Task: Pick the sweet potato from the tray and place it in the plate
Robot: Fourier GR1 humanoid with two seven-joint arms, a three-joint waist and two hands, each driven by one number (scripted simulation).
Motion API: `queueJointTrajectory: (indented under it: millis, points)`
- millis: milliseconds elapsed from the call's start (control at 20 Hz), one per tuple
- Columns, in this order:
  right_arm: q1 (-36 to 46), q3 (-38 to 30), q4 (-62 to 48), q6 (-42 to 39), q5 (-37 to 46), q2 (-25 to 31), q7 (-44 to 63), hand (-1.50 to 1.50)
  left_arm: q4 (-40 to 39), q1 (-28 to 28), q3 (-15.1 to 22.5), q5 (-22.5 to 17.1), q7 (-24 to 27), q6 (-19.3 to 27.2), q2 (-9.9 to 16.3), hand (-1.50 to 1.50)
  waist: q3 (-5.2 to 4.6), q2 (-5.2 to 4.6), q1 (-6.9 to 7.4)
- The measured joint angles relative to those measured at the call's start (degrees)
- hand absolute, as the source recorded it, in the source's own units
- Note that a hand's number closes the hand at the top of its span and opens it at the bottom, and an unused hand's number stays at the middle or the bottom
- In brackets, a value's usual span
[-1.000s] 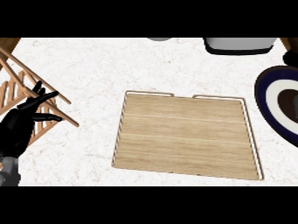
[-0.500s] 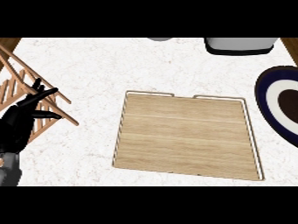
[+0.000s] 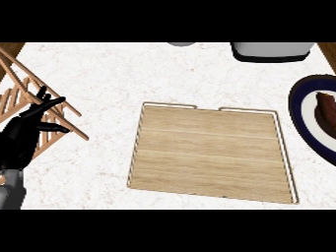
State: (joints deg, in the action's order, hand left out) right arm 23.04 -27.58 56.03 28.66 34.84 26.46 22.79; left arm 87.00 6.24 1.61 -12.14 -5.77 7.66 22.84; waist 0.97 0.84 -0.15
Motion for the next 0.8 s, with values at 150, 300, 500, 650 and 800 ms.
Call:
queueJointTrajectory:
  millis: [150,300,500,650,800]
  points:
    - [0.1,-0.5,2.0,2.6,-1.2,0.2,-5.2,-1.5,-0.1,0.3,-0.4,0.0,-0.8,-0.1,0.0,0.0,-0.06,0.0,-0.06]
    - [0.6,-1.1,6.0,4.9,-4.4,-1.2,-11.6,-1.5,-0.2,0.3,-0.9,0.3,-0.7,0.2,-0.2,0.0,-0.07,0.12,-0.36]
    - [0.5,-3.1,12.5,5.3,-10.5,-3.1,-15.4,-1.5,0.2,0.1,-1.2,0.7,-1.8,0.3,-0.3,0.0,-0.16,0.24,-0.59]
    - [0.4,-5.2,16.2,4.7,-15.7,-5.3,-14.8,-1.5,0.3,-0.6,-1.2,1.5,-0.5,0.5,-0.9,0.0,-0.11,0.37,-0.74]
    - [-0.8,-7.4,19.0,1.0,-22.5,-6.5,-14.3,-1.5,0.7,-0.5,-1.5,1.5,-1.7,0.3,-0.8,0.0,-0.17,0.31,-0.87]
